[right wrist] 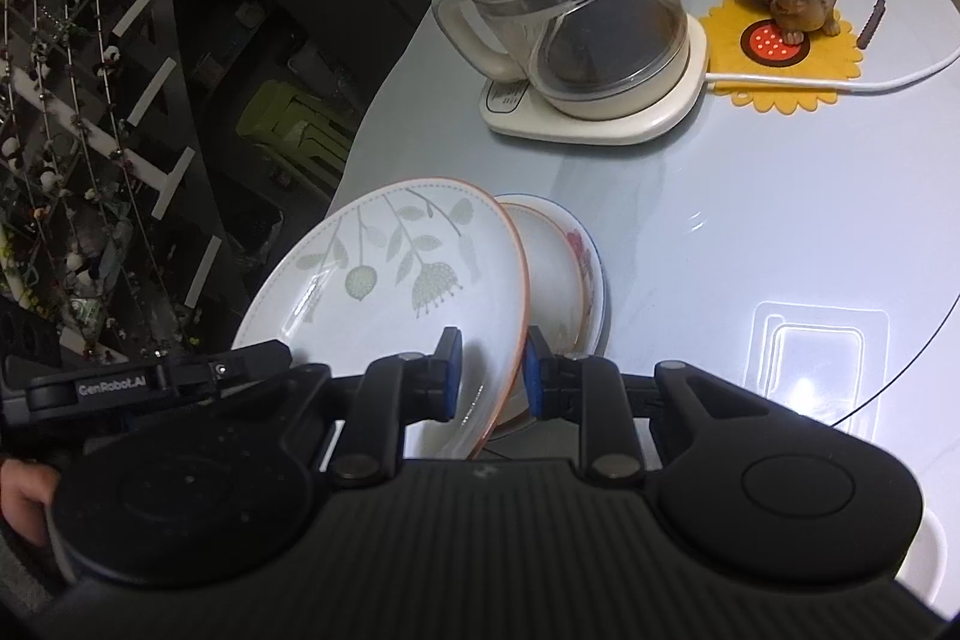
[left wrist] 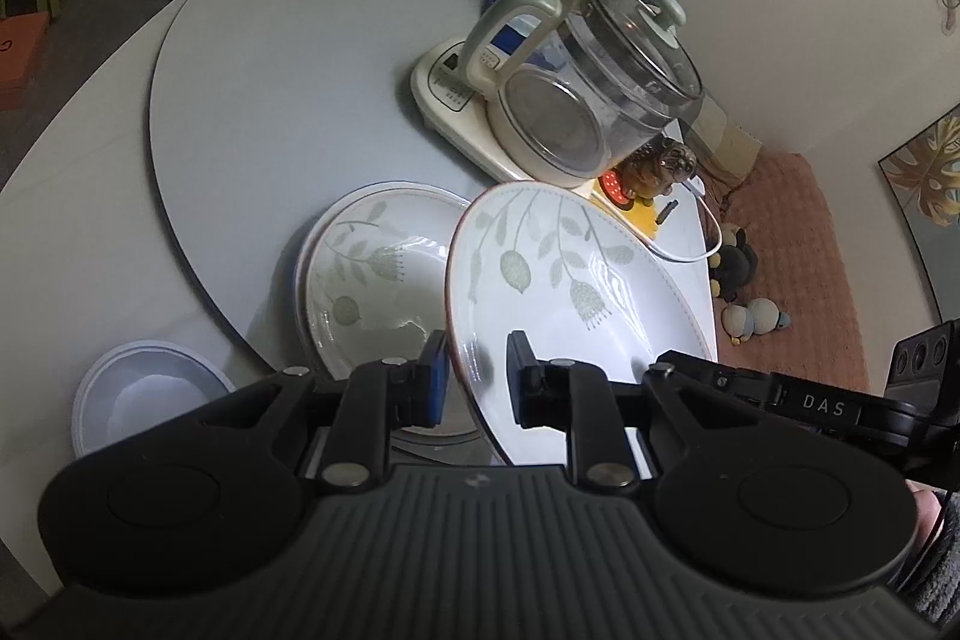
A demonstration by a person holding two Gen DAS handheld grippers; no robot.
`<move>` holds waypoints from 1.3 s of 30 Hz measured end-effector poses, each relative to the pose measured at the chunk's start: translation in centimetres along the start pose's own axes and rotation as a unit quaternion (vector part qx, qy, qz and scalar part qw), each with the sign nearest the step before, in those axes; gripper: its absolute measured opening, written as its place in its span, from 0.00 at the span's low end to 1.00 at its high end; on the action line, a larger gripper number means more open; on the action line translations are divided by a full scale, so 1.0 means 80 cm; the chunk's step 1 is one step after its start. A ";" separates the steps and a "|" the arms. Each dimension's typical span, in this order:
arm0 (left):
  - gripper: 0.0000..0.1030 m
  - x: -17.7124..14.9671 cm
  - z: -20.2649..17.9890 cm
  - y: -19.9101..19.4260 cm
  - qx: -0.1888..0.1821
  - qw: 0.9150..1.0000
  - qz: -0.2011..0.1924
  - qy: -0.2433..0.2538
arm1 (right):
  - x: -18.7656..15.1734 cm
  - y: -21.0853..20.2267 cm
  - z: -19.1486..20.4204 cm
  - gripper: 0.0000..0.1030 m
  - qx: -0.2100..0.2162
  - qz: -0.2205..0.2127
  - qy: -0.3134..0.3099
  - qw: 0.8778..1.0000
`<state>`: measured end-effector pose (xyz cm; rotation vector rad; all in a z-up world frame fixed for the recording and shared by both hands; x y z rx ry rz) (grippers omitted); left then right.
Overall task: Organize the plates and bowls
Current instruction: 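Lift the leaf-pattern plate with both grippers and carry it over the plate stack, then lower the plate onto the stacked plates and open both grippers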
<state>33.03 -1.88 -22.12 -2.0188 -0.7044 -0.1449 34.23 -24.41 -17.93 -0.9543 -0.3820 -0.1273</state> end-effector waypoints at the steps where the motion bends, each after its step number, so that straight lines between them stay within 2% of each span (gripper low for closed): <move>1: 0.22 0.001 0.005 0.001 0.002 1.000 0.001 -0.004 | 0.000 0.006 0.002 0.24 0.000 0.005 -0.002 1.000; 11: 0.22 0.019 0.053 0.041 0.017 0.999 0.018 -0.035 | 0.008 0.063 0.009 0.24 -0.004 0.050 -0.018 0.999; 23: 0.23 0.049 0.097 0.102 0.040 0.997 0.044 -0.051 | 0.028 0.124 0.000 0.24 -0.013 0.081 -0.023 0.996; 33: 0.23 0.055 0.115 0.112 0.043 0.997 0.034 -0.062 | 0.033 0.150 0.001 0.24 -0.019 0.093 -0.051 0.994; 39: 0.23 0.052 0.120 0.111 0.043 0.996 0.030 -0.067 | 0.031 0.159 0.001 0.24 -0.035 0.094 -0.047 0.994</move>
Point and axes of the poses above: each gripper's, at about its wrist camera, not at the fingertips, and y roughly the way its jaws point, z to its left, x to its top, the point moved 8 cm from there along y, roughly the way its jaws point, and after that the axes turned 4 degrees about z, right-handed, at the moved point
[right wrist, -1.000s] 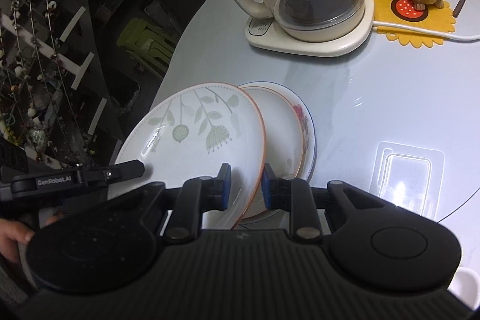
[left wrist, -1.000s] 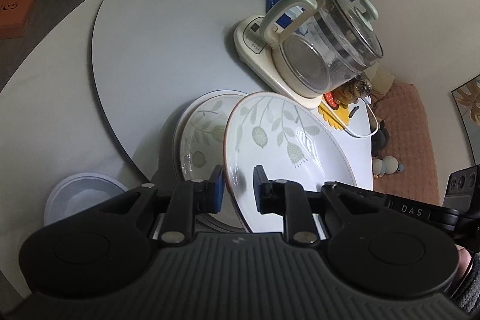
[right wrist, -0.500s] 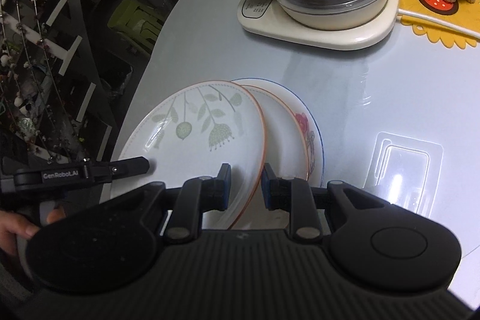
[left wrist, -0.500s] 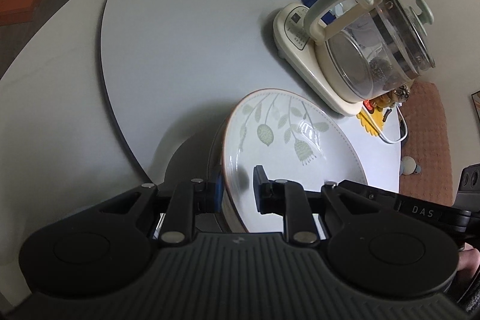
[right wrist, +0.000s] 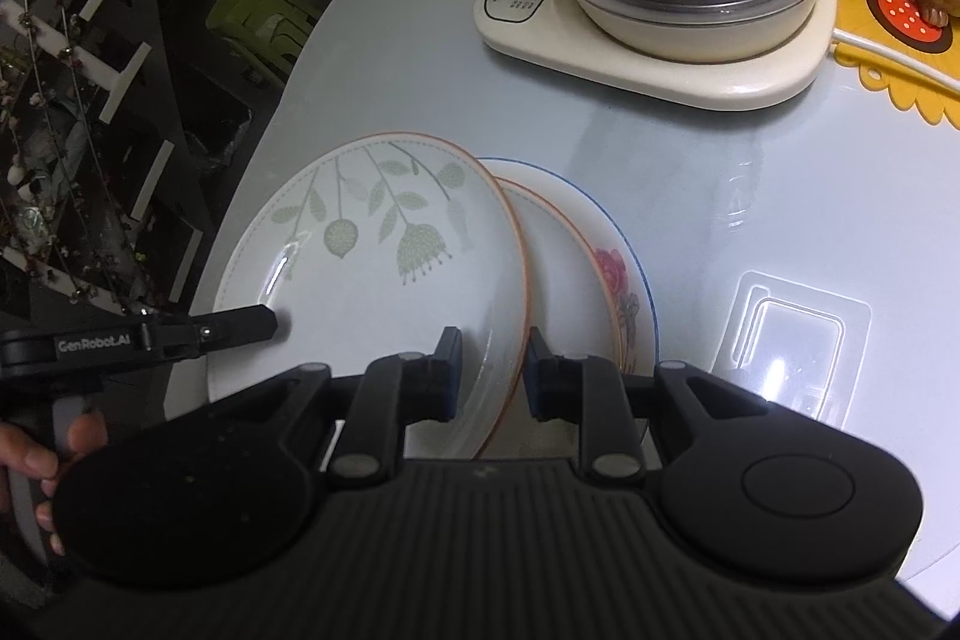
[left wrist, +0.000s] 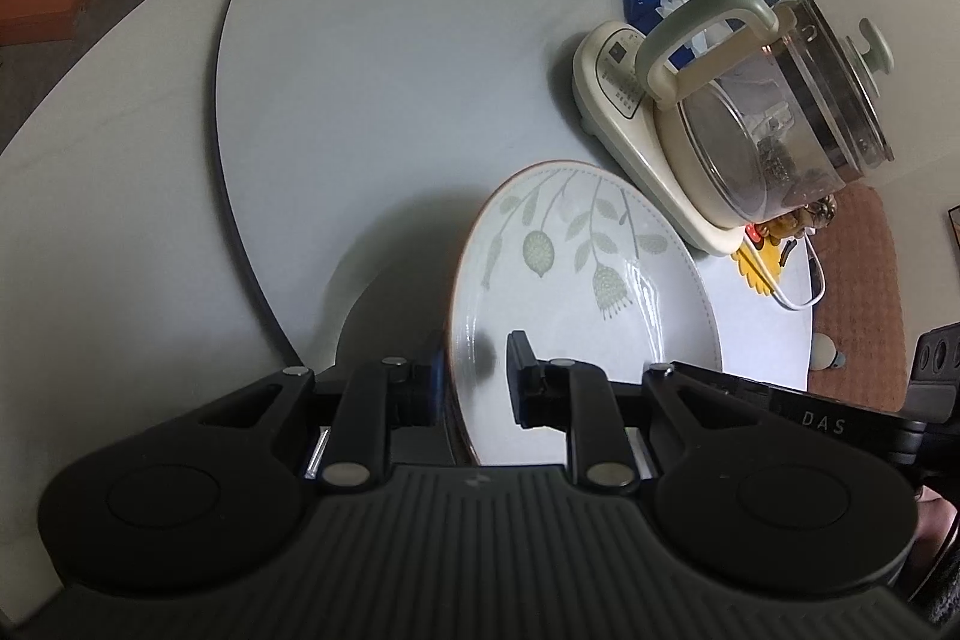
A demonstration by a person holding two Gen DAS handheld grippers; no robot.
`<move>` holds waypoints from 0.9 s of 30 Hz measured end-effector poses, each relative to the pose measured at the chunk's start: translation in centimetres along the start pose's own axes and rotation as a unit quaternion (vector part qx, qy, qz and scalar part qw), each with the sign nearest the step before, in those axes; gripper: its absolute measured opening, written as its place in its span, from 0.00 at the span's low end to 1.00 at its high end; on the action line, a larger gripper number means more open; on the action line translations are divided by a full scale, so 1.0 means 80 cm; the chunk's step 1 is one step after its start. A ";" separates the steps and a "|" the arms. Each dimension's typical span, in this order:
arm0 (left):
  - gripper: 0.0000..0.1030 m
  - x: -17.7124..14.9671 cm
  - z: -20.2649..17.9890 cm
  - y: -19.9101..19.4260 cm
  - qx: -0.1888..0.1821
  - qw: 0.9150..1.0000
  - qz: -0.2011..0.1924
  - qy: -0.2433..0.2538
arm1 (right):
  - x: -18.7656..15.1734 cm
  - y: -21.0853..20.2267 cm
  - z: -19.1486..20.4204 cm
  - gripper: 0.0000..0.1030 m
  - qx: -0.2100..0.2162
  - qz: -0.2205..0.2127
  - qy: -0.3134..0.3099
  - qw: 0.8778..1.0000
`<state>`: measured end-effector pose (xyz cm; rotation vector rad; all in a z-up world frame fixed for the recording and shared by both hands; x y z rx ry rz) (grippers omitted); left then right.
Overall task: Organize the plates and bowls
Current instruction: 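Lower the plate onto the stacked plates and open both grippers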
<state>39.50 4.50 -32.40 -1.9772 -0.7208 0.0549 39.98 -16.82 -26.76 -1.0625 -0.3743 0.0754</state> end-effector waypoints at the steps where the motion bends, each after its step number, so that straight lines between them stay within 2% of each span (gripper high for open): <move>1: 0.23 0.000 0.000 0.000 0.002 1.000 0.000 0.000 | 0.000 0.001 0.000 0.24 -0.003 -0.001 0.002 1.000; 16: 0.23 0.001 -0.003 0.010 0.031 0.999 0.014 0.013 | 0.003 0.009 0.003 0.24 -0.035 -0.013 0.007 0.999; 27: 0.23 0.002 -0.018 0.026 0.050 0.997 0.037 0.039 | 0.000 0.009 -0.002 0.24 -0.050 0.001 0.010 0.999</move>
Point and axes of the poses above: each gripper's, at about its wrist camera, not at the fingertips, and y roughly the way its jaws point, z to its left, x to its top, the point moved 8 cm from there along y, roughly the way its jaws point, and after that the axes turned 4 degrees about z, right-handed, at the moved point
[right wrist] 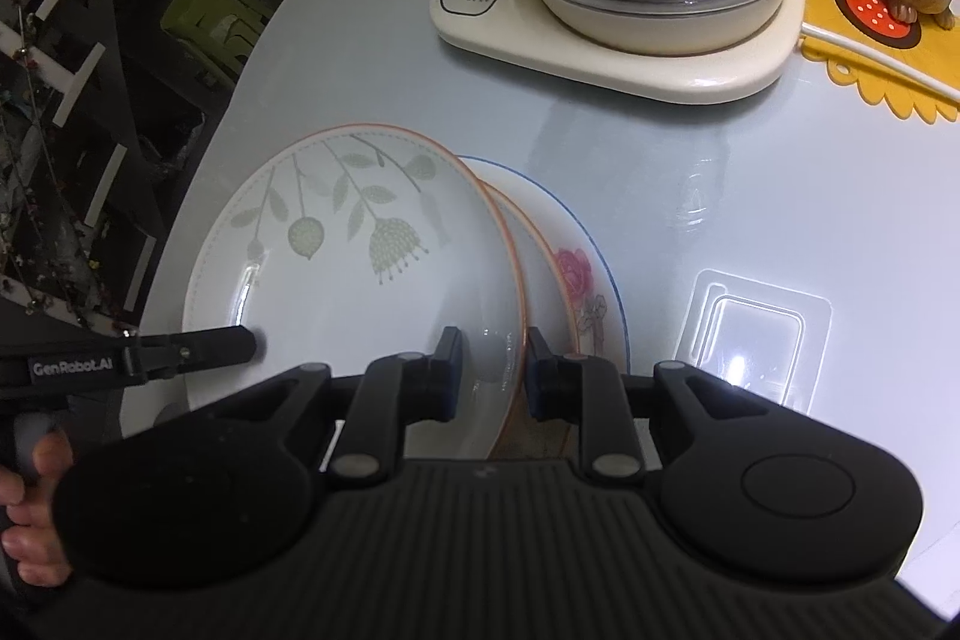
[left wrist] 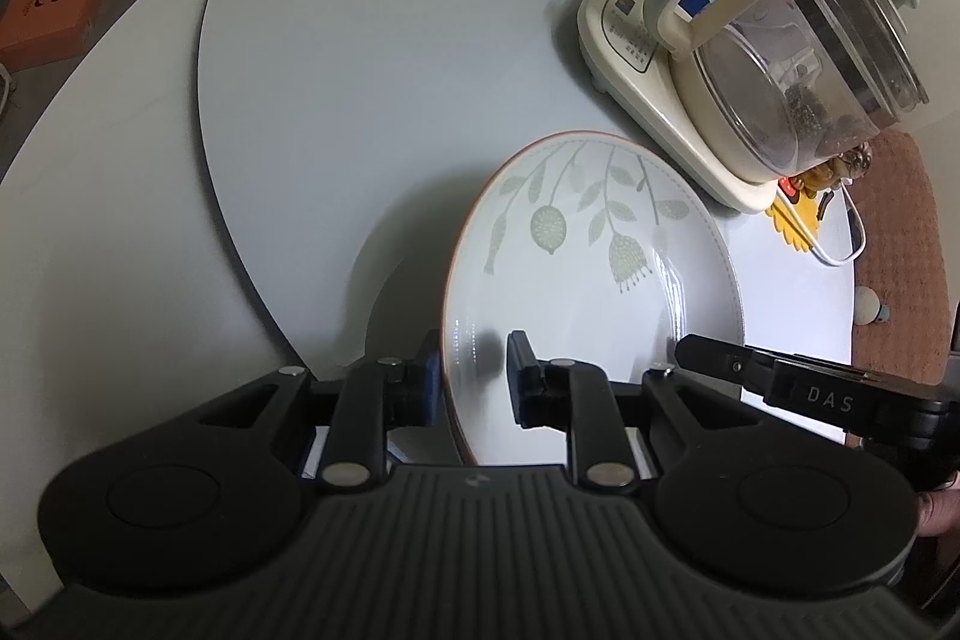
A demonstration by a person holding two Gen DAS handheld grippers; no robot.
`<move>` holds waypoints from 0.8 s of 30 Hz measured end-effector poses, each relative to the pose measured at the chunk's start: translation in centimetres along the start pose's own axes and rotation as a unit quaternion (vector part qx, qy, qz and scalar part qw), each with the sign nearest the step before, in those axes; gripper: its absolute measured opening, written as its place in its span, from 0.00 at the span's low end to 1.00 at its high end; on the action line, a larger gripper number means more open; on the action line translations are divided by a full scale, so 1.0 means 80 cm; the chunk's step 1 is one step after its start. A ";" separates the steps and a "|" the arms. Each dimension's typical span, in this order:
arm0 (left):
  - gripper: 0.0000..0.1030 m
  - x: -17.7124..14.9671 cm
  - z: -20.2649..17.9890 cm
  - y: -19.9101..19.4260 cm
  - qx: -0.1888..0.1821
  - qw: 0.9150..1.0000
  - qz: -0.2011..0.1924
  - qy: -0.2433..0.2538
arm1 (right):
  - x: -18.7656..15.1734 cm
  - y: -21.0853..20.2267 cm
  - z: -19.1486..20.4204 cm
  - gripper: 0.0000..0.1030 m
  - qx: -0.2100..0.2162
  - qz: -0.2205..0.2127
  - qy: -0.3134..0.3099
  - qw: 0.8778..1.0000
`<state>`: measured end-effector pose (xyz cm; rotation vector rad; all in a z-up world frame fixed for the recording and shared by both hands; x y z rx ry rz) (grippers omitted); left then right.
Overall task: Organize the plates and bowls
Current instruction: 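Lower the plate onto the stacked plates and open both grippers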
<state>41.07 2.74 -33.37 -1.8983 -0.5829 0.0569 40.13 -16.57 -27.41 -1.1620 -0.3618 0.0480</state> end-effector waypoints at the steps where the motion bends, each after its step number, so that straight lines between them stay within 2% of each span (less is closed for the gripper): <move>1: 0.23 0.000 -0.001 0.001 0.003 1.000 0.003 0.001 | -0.002 0.000 0.000 0.24 -0.002 0.002 -0.003 1.000; 11: 0.24 -0.002 -0.007 0.003 0.018 1.000 0.016 0.016 | -0.008 -0.004 -0.002 0.24 -0.008 0.010 -0.011 1.000; 18: 0.24 -0.009 -0.006 0.000 0.012 1.000 0.023 0.000 | -0.004 -0.007 -0.002 0.23 -0.018 0.009 -0.003 1.000; 24: 0.27 -0.017 -0.004 -0.013 -0.001 1.000 0.026 -0.013 | -0.004 -0.018 -0.016 0.23 0.001 -0.005 0.048 0.999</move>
Point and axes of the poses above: each gripper's, at about its wrist camera, not at the fingertips, and y roughly the way its jaws point, z to its left, x to its top, the point moved 8 cm from there along y, roughly the way its jaws point, and after that the axes turned 4 degrees about z, right-handed, at the moved point
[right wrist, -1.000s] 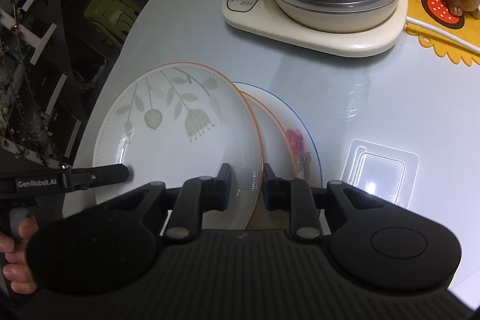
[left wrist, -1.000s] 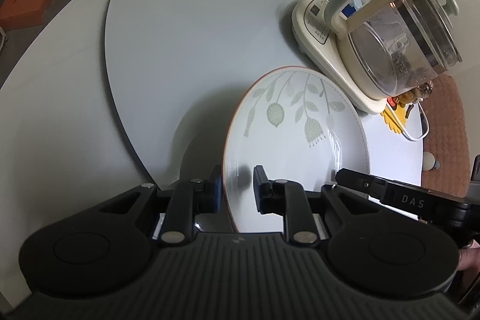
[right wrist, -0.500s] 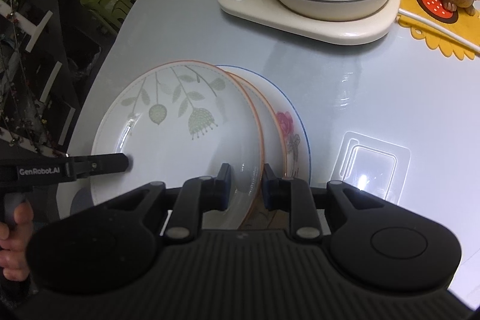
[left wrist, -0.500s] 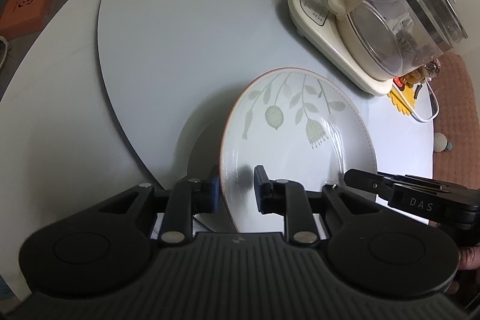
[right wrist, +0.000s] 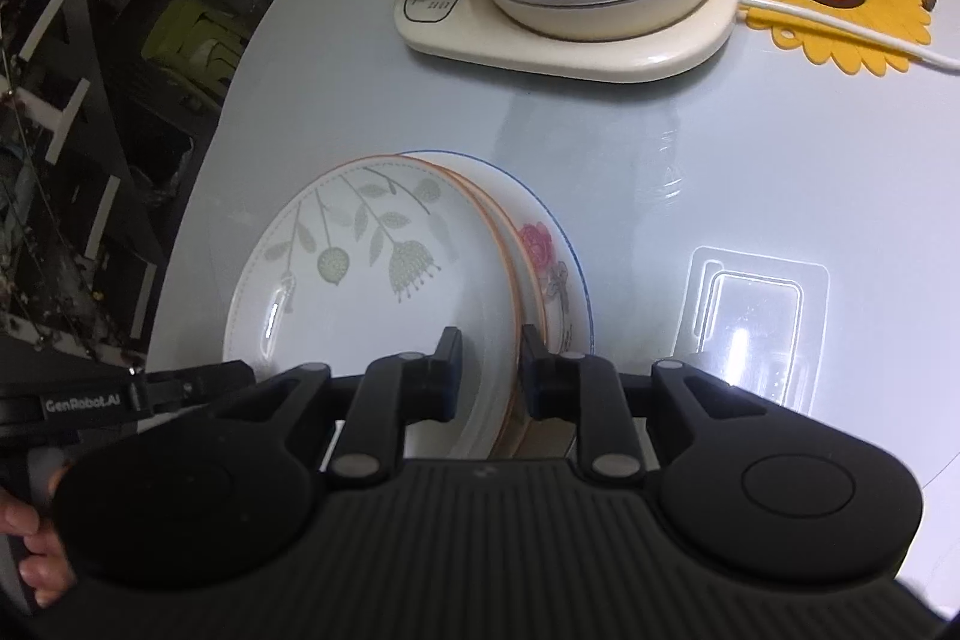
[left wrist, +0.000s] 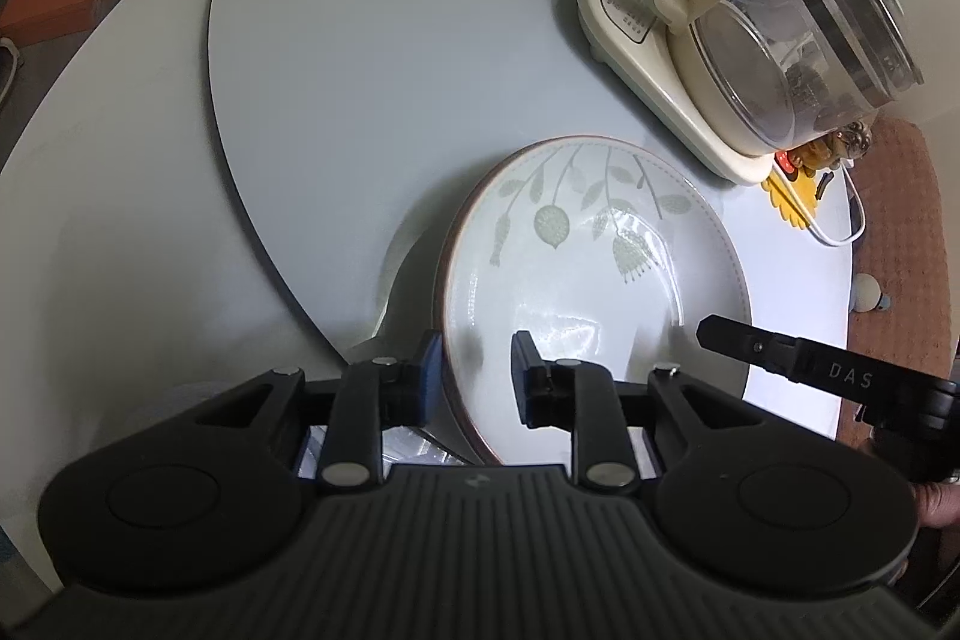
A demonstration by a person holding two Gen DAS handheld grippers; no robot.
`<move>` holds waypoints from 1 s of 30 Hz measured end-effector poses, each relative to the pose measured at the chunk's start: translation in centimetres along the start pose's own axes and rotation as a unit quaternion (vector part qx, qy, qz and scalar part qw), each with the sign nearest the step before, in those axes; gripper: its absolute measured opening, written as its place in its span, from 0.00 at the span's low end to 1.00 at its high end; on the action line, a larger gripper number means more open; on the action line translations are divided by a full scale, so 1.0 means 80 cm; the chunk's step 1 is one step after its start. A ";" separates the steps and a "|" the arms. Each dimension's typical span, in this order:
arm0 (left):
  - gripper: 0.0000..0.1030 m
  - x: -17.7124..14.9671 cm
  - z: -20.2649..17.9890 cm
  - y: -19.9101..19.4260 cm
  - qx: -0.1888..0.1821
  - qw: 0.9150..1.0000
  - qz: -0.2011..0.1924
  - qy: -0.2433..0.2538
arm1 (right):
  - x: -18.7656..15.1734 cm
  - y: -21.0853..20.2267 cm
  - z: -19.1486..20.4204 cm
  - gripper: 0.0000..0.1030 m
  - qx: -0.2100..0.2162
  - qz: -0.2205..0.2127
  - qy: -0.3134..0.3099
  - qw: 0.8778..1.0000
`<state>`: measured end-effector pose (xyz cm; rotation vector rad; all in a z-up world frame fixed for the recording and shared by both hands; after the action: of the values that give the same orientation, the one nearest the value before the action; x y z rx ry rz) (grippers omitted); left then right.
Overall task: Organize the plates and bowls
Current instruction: 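Lower the plate onto the stacked plates and open both grippers, then move both grippers back toward the two small white bowls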
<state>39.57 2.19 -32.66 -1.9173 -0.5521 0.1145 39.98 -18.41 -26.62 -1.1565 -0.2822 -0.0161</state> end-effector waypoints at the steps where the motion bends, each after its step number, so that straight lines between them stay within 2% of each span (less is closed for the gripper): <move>1: 0.27 -0.002 -0.001 -0.003 -0.001 1.000 -0.001 0.000 | 0.000 -0.002 0.001 0.23 -0.002 -0.004 -0.001 1.000; 10: 0.27 -0.020 -0.004 -0.035 0.012 1.000 -0.024 0.008 | -0.007 -0.013 0.004 0.23 -0.035 -0.020 -0.006 0.999; 13: 0.27 -0.024 -0.010 -0.055 0.018 0.999 -0.048 0.018 | -0.010 -0.018 0.010 0.25 -0.068 -0.026 -0.028 0.997; 21: 0.27 -0.037 -0.025 -0.101 0.015 0.996 -0.082 0.021 | -0.008 -0.044 0.026 0.24 -0.061 -0.053 -0.042 0.996; 30: 0.27 -0.054 -0.047 -0.177 0.019 0.990 -0.132 0.051 | -0.009 -0.128 0.065 0.23 -0.032 -0.119 -0.060 0.991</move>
<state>32.38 1.50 -19.22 -1.7845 -0.7222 -0.1421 36.54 -17.96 -15.61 -1.1837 -0.5284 -0.1658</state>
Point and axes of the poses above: each gripper's, at about its wrist camera, not at the fingertips, and y roughly the way its jaws point, z to its left, x to its top, the point moved 8 cm from there along y, roughly the way its jaws point, and after that the axes turned 4 degrees about z, right-handed, at the moved point
